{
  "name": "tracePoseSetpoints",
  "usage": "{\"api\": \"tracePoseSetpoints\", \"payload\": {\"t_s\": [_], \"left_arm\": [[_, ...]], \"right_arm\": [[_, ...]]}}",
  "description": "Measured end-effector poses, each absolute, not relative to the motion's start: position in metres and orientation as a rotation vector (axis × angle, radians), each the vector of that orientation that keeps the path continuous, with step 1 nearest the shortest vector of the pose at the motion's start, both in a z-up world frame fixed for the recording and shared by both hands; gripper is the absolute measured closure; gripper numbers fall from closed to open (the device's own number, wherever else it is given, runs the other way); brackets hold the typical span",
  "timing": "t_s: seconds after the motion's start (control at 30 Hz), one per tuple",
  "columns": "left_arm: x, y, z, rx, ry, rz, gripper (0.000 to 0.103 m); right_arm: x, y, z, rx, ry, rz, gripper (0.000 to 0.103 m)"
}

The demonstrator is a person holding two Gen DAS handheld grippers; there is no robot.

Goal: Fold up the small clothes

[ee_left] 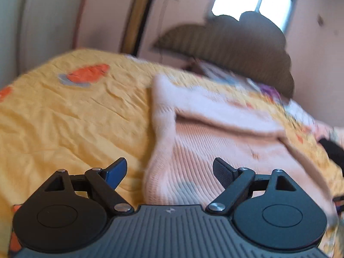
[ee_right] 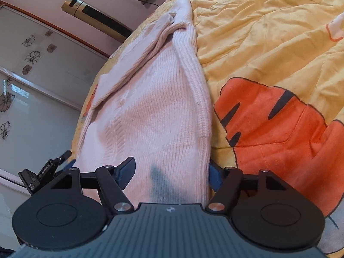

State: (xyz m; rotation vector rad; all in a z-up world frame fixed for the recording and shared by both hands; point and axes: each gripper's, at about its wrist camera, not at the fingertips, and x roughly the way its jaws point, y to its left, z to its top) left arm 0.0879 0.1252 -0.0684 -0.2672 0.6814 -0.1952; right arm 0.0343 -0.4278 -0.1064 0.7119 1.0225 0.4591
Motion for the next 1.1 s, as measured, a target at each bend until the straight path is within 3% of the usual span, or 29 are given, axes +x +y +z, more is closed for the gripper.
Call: {"api": "tracePoseSetpoints", "payload": {"t_s": [0.07, 0.13, 0.23, 0.27, 0.3, 0.33, 0.37, 0.47, 0.53, 0.6, 0.8, 0.93, 1.1], "left_arm": [[0.106, 0.123, -0.083, -0.37, 0.84, -0.298, 0.014], [0.104, 0.127, -0.086, -0.45, 0.816, -0.308, 0.01], [0.103, 0.142, -0.089, -0.64, 0.836, -0.332, 0.011], [0.102, 0.148, -0.09, -0.691, 0.833, -0.331, 0.028], [0.101, 0.15, -0.089, -0.697, 0.846, -0.321, 0.064], [0.101, 0.15, -0.088, -0.683, 0.866, -0.326, 0.075], [0.099, 0.151, -0.086, -0.675, 0.871, -0.347, 0.078], [0.096, 0.146, -0.076, -0.613, 0.896, -0.363, 0.078], [0.098, 0.143, -0.071, -0.54, 0.915, -0.332, 0.078], [0.104, 0.138, -0.07, -0.479, 0.928, -0.311, 0.082], [0.101, 0.145, -0.018, -0.457, 0.885, -0.374, 0.089], [0.095, 0.156, 0.027, -0.263, 0.875, -0.33, 0.095], [0.094, 0.171, -0.016, -0.209, 1.029, -0.211, 0.098]], "right_arm": [[0.035, -0.432, -0.109, 0.756, 1.021, 0.457, 0.03], [0.036, -0.434, -0.11, 0.775, 1.023, 0.457, 0.03], [0.032, -0.435, -0.112, 0.781, 1.015, 0.465, 0.03], [0.03, -0.436, -0.113, 0.788, 1.011, 0.467, 0.03], [0.029, -0.437, -0.114, 0.797, 1.005, 0.47, 0.03], [0.028, -0.438, -0.115, 0.804, 1.0, 0.474, 0.031], [0.028, -0.439, -0.116, 0.807, 0.998, 0.479, 0.032], [0.029, -0.439, -0.116, 0.789, 1.004, 0.483, 0.037], [0.03, -0.437, -0.116, 0.759, 1.007, 0.482, 0.067], [0.032, -0.432, -0.119, 0.713, 1.047, 0.478, 0.089], [0.029, -0.439, -0.102, 0.75, 0.995, 0.506, 0.089], [0.024, -0.457, -0.078, 0.734, 0.951, 0.51, 0.089], [0.026, -0.462, -0.104, 0.621, 1.064, 0.421, 0.09]]}}
